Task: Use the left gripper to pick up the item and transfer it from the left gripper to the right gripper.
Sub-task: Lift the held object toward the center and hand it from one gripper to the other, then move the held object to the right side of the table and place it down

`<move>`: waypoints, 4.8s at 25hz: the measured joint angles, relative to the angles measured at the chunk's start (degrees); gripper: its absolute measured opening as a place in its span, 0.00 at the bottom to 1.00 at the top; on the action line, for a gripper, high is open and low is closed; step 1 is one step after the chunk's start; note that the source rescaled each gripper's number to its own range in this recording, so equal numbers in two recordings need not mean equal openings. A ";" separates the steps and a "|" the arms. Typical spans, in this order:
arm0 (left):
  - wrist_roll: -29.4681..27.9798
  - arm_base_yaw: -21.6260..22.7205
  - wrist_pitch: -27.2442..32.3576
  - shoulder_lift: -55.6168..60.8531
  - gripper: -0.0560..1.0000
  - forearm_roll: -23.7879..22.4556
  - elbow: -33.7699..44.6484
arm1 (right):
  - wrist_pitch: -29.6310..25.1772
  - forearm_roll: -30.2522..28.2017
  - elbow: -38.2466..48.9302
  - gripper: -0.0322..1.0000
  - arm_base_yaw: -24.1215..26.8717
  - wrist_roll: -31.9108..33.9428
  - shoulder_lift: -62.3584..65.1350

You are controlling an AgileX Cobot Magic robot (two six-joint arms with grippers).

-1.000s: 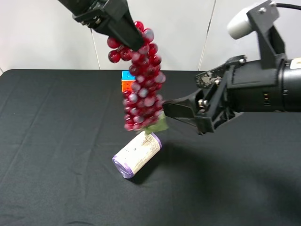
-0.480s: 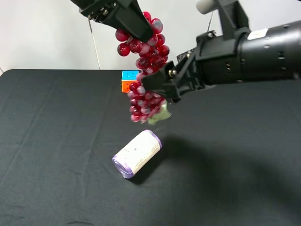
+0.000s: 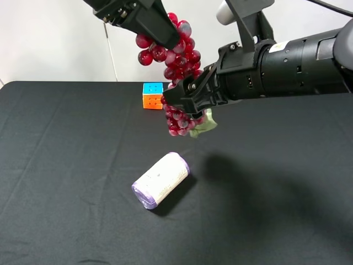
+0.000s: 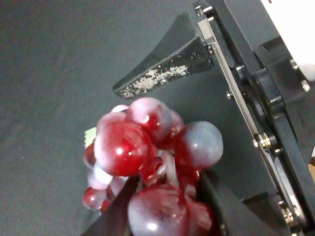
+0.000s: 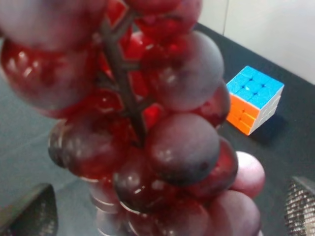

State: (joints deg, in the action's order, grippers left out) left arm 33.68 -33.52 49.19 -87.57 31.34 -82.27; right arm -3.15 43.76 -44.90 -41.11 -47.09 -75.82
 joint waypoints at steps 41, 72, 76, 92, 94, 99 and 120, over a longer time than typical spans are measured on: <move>0.75 0.00 -1.17 0.00 0.13 6.52 -0.06 | 1.41 0.14 0.00 0.05 0.00 0.05 -0.05; -24.07 0.00 0.35 6.01 1.00 -19.13 -0.06 | 1.43 0.14 0.00 0.05 0.00 3.03 -0.11; -29.36 0.00 3.98 9.98 1.00 -26.89 -0.11 | 1.43 0.14 0.00 0.05 0.00 3.03 -0.11; -42.15 0.00 15.06 22.69 1.00 -43.50 14.53 | 0.54 0.14 0.00 0.05 0.00 3.03 -0.11; -43.66 0.00 14.68 24.50 1.00 -43.57 17.43 | 0.54 0.14 0.00 0.05 0.00 3.35 -0.11; -46.06 0.00 14.50 30.51 1.00 -43.71 23.85 | 0.50 0.14 0.00 0.05 0.00 3.68 -0.11; -46.44 0.00 14.07 66.37 1.00 -40.01 49.95 | -0.83 0.16 0.00 0.05 0.00 3.88 -0.11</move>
State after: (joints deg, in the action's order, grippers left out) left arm -12.76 -33.52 63.26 -21.20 -8.67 -32.32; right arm -3.97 43.93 -44.90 -41.11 -43.22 -75.93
